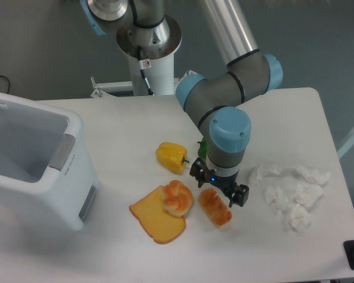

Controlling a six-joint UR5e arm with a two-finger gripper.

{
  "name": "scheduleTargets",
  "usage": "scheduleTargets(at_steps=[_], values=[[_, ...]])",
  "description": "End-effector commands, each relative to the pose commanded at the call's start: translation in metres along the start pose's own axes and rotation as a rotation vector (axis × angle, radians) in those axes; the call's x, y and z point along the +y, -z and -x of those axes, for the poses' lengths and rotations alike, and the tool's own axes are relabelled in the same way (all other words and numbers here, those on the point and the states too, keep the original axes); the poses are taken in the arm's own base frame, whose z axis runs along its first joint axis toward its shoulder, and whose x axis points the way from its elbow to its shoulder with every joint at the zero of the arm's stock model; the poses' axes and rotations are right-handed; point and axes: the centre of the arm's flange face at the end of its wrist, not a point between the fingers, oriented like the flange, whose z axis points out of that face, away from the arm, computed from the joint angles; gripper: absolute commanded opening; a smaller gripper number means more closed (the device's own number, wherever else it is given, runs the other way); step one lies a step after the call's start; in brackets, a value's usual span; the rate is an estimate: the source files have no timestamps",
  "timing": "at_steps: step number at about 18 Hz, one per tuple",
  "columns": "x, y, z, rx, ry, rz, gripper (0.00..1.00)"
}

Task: Pick up the square bread
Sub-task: 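Lower the open gripper down over the orange bread roll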

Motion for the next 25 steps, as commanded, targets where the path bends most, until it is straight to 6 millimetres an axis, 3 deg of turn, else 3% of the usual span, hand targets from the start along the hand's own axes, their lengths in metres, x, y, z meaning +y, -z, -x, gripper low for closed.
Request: scheduleTargets(at_steps=[3,9,25], values=[[0.0,-0.022,-0.011,0.029,0.157,0.029,1.0],[0.002,-0.037,-0.017,0.055,0.237,0.048,1.0],[0.001,-0.068,-0.021,0.059,0.267,0.097,1.0]])
